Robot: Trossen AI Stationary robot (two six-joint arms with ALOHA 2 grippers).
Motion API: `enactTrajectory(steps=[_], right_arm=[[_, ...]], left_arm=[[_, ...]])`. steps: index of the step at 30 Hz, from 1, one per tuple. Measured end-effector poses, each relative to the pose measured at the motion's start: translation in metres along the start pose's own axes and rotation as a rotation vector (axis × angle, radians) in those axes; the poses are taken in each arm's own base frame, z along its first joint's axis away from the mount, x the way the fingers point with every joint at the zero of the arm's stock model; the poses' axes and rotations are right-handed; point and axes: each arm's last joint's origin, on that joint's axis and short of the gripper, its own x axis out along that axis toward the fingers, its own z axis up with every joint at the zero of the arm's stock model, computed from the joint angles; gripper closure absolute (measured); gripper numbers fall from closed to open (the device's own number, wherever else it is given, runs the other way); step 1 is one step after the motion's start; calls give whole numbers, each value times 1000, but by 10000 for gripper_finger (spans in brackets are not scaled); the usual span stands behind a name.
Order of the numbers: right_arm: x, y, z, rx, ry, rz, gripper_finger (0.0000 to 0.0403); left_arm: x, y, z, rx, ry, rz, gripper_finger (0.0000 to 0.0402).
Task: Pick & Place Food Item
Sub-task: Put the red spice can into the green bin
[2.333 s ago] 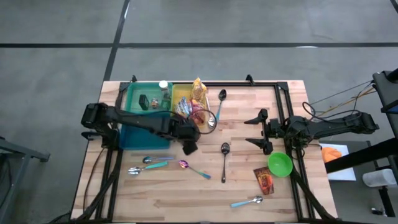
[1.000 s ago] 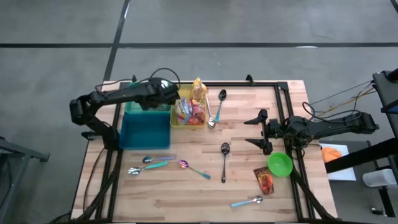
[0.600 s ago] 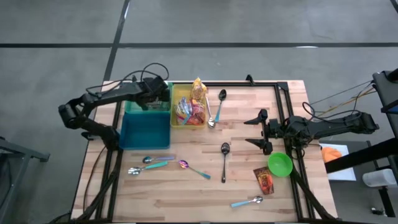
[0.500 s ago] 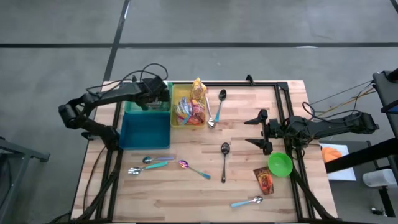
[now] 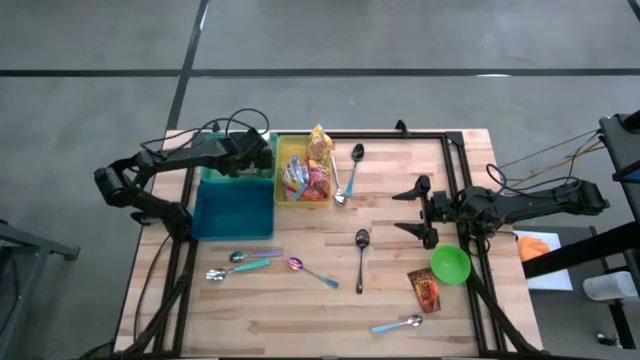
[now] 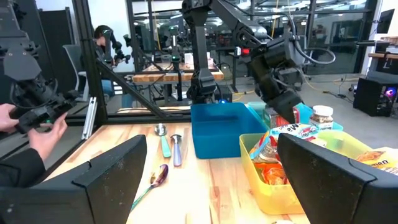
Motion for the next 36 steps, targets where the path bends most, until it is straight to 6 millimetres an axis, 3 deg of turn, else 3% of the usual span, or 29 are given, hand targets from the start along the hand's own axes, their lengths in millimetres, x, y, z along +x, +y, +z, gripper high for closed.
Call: enactTrajectory(steps=[14, 28, 36], right_arm=[[0, 0, 0, 2, 0, 0, 44], [0, 0, 0, 0, 0, 0, 44], [0, 0, 0, 1, 0, 0, 44]], left_arm=[[4, 2, -6, 1, 30, -22, 117], [4, 3, -5, 6, 43, -21, 28], [1, 0, -1, 1, 41, -35, 7]])
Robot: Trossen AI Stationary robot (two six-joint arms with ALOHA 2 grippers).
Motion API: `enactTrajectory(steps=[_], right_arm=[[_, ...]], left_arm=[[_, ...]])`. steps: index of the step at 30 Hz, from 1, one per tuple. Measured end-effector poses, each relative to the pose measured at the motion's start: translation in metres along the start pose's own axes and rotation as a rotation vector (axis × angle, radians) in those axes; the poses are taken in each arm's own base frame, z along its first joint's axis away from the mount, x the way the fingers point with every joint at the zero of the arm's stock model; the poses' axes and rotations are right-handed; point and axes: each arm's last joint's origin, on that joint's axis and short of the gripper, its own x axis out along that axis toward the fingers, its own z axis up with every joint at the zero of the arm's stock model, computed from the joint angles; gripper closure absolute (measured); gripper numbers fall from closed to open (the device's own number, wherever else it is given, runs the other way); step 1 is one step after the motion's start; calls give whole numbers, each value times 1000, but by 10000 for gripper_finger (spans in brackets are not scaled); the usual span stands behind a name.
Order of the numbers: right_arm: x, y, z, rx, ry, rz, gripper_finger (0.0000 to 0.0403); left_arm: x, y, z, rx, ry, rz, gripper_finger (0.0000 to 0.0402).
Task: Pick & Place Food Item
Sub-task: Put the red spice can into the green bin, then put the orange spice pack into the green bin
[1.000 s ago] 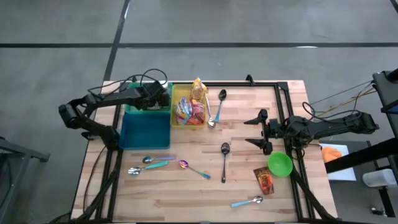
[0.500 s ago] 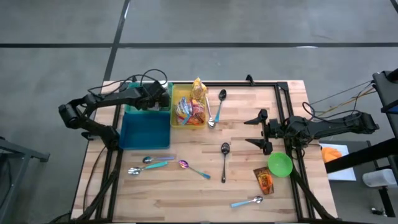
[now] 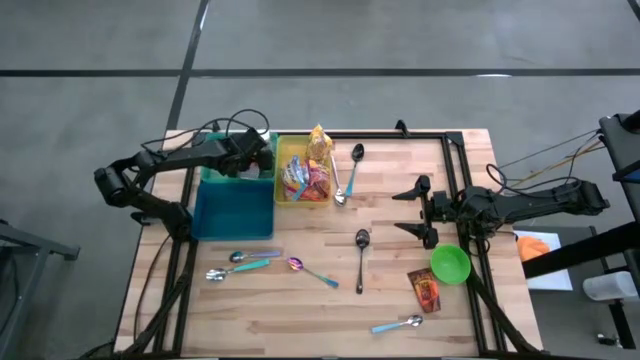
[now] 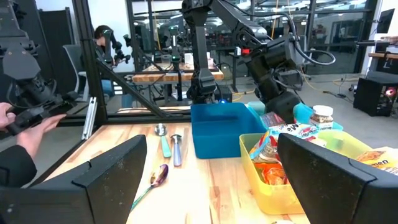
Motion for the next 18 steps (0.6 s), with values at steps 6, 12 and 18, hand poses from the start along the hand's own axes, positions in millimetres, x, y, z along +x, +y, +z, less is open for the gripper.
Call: enactTrajectory(steps=[6, 12, 18], right_arm=[[0, 0, 0, -1, 0, 0, 44], [0, 0, 0, -1, 0, 0, 44], [0, 0, 0, 0, 0, 0, 44]], left_arm=[[-8, -4, 7, 1, 9, -7, 7], [-18, -10, 12, 15, 16, -17, 7], [-33, -17, 11, 25, -11, -71, 6]])
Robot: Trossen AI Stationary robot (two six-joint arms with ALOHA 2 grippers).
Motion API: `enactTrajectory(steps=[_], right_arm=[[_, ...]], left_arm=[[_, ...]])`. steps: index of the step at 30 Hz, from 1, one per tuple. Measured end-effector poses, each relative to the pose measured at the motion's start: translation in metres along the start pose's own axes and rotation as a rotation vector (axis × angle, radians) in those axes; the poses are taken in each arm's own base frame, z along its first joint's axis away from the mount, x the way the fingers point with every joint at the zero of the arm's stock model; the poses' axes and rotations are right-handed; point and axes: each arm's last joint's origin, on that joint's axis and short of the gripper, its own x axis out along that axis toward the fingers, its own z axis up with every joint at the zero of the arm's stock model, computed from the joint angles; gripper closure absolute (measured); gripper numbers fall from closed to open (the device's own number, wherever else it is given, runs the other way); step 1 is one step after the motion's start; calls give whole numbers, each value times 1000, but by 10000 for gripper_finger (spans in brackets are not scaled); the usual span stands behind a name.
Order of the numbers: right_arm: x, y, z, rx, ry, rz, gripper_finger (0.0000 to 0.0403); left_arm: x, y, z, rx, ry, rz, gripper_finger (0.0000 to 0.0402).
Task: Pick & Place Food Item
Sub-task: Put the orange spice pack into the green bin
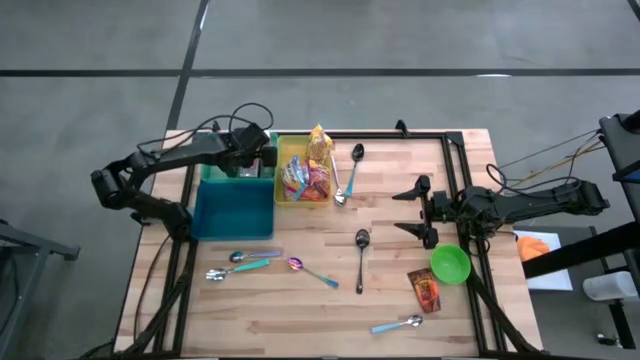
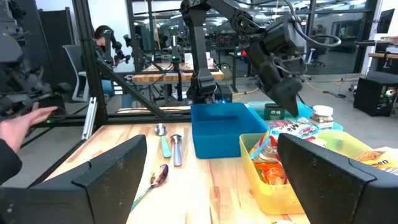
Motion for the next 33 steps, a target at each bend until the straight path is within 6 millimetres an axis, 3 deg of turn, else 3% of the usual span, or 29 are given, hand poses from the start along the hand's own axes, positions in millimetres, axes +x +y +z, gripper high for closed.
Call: enactTrajectory(steps=[11, 18, 24, 33], right_arm=[[0, 0, 0, 0, 0, 0, 44], [0, 0, 0, -2, 0, 0, 44], [0, 0, 0, -2, 0, 0, 44], [0, 0, 0, 1, 0, 0, 44]], left_arm=[[-34, -11, -14, 35, -53, -122, 6], [-56, -28, -31, 139, -134, -232, 6], [-81, -49, -58, 310, -249, -344, 6], [-126, -73, -114, 579, -404, -554, 6]])
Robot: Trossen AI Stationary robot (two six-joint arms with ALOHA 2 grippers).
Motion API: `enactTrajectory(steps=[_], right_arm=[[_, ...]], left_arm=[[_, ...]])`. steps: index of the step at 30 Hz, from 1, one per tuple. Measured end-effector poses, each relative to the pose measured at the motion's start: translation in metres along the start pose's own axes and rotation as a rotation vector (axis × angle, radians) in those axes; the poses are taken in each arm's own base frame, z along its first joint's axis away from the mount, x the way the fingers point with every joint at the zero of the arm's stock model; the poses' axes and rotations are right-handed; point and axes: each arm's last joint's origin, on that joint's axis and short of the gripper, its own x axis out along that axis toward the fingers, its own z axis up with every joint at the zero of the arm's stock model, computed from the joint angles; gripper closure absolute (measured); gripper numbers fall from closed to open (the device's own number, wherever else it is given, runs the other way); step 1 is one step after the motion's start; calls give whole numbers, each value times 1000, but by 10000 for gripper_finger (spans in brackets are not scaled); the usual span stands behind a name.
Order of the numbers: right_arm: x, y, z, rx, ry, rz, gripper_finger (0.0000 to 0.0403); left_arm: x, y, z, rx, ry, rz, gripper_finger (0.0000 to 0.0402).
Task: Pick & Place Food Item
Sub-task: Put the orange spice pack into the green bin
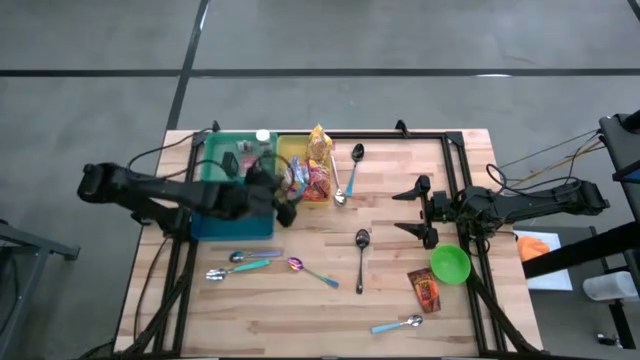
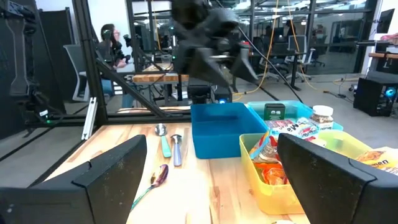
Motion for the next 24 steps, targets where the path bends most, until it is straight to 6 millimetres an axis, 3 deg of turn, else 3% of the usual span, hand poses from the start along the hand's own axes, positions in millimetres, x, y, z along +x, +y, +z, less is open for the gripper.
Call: enactTrajectory(steps=[10, 16, 24], right_arm=[[0, 0, 0, 0, 0, 0, 44], [0, 0, 0, -1, 0, 0, 44], [0, 0, 0, -2, 0, -1, 44]], left_arm=[[-27, -46, -18, 218, -44, -259, 6], [-20, -71, -34, 358, -47, -369, 6], [-3, -83, -51, 426, 23, -400, 6]])
